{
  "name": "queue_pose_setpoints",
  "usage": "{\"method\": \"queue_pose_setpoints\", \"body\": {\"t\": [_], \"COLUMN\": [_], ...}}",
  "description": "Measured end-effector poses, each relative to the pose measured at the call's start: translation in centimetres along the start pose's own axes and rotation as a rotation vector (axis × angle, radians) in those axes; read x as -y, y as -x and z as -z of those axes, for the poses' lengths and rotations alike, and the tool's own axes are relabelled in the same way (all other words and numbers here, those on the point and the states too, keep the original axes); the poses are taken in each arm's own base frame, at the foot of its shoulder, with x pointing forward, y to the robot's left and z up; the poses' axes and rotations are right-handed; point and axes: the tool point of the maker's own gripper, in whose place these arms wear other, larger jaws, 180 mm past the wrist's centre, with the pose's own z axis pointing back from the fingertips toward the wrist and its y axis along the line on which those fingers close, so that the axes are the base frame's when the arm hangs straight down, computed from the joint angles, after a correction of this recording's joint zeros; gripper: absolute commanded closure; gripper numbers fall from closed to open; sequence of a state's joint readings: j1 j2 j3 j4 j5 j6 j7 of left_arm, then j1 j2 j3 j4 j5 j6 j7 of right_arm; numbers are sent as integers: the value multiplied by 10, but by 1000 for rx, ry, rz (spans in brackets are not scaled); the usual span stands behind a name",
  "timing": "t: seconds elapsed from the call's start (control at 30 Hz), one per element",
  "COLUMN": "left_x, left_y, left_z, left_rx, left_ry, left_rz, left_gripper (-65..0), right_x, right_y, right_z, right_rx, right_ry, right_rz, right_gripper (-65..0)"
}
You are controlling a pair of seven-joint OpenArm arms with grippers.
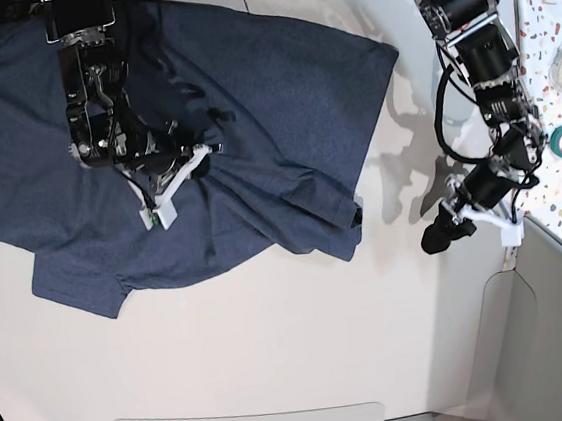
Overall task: Layout the t-shirt on the table in an organized manner, then fold the t-shirt properly
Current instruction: 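Slide the right gripper across the folded side toward the hem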
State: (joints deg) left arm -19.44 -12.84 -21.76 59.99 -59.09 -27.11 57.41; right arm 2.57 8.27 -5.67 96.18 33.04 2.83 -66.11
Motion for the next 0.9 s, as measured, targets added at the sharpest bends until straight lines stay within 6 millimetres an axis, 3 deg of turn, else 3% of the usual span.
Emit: {"method": "queue_pose_setpoints", "body": {"t": [0.1, 0.17, 0.27, 0.4, 0.5, 0.67, 0.9], "left_x": [1, 5, 19, 29, 26, 29, 33], "left_y": [10, 12, 12, 23, 38, 47, 55], "left_z": [-9, -10, -7, -2, 0, 4, 8], "left_rx": [-18, -30, -48, -79, -125, -152, -180], "left_ry": [-15, -15, 7, 29, 19, 28, 38], "left_rz": [37, 69, 126, 159, 161, 170, 181], "left_gripper": [-267, -267, -267, -267, -267, -267, -267], "right_x": [-26, -45, -67, -69, -57, -39, -34], "right_y": [-43, -58, -65, -74, -69, -39, -32], "right_z": [-7, -6, -4, 12, 38, 72, 78], "right_rx": [109, 143, 153, 139, 101, 32, 10], "right_ry": [-57, -99, -152, -123, -40, 37, 45], "right_rz": [-20, -19, -14, 0, 2, 15, 11], "right_gripper": [0, 0, 0, 0, 0, 0, 0]}}
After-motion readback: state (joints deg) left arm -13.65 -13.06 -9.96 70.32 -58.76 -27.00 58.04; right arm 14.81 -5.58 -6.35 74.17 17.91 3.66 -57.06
